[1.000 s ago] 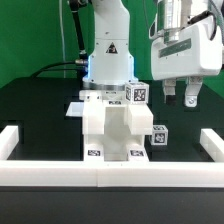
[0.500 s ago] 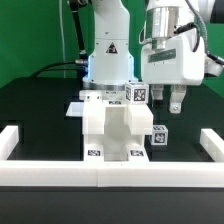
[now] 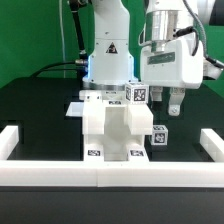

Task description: Assemble chair

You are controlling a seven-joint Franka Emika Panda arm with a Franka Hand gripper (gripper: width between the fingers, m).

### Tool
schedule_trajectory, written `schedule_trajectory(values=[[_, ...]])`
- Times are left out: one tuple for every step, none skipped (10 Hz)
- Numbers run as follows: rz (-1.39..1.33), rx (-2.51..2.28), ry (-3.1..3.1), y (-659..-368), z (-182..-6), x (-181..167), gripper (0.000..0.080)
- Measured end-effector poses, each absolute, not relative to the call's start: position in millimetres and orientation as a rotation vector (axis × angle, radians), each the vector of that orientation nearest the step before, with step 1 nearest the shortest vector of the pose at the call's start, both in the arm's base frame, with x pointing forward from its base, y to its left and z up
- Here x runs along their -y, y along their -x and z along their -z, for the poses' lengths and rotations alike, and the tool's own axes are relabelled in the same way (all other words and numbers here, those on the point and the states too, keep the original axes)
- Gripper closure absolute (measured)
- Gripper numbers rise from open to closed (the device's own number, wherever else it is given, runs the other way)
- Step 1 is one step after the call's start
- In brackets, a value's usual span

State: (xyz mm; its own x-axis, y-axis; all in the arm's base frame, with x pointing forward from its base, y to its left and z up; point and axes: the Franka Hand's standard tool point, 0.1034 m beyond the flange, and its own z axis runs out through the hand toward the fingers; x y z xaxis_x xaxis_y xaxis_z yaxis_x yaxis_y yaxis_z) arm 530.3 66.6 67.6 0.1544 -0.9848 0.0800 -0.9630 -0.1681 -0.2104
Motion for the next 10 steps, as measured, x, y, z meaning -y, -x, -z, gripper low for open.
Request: schedule_trajectory(values=[[0.301,-1.951,2.304,-530,-66.8,-66,0.0151],[0.300,-1.953,2.314,-528,-63.1,-64,0.0151],[0.298,-1.955,2.323,-526,-59.4,-64,0.0151],[0.296,-1.955,2.330,-524,-57.1,-64,0.0151],[0.295,-1.954,2.335,-524,-55.5,-65,0.0151],[0.294,-1.954,2.341,-522,-53.3,-65,0.0151],[0.294,-1.955,2.346,-521,-51.4,-65,0.0151],[0.293,-1.956,2.353,-520,-48.5,-64,0.0151],[0.292,-1.958,2.359,-519,-46.1,-64,0.0151],[0.291,-1.960,2.363,-518,-44.3,-63,0.0151]])
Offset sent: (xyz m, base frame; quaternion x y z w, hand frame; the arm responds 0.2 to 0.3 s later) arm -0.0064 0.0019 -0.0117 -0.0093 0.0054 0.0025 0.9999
